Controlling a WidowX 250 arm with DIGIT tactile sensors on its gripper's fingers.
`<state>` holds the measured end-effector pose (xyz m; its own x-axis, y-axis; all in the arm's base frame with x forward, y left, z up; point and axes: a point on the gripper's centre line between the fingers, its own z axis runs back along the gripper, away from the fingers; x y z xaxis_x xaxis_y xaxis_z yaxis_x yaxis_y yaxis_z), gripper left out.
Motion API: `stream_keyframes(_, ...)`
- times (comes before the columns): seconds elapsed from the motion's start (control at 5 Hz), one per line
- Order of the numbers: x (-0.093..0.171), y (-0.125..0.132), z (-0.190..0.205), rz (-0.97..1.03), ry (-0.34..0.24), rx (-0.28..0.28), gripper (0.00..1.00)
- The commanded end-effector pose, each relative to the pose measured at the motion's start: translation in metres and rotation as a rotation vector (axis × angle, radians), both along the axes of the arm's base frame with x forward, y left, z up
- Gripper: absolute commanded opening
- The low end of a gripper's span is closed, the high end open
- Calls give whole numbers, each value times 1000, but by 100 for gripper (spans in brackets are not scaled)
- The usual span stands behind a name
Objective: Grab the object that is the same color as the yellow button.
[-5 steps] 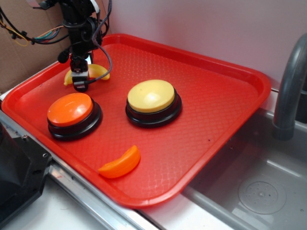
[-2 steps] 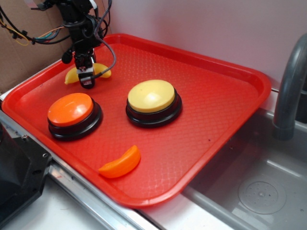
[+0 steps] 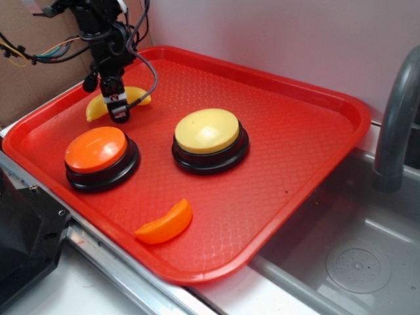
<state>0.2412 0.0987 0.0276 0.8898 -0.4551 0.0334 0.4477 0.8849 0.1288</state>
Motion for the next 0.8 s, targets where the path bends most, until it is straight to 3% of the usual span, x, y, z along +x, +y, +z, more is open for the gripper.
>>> stream_keyframes(0.0,-2,-26,87,422,-39,139,0)
stream_keyframes(0.2,-4,-36,138,588,-83,101,0)
stream_keyframes(0.4,-5,-37,179,614,-135,60,0)
stream_keyframes(0.6,-7,-38,189,598,-148,72,0)
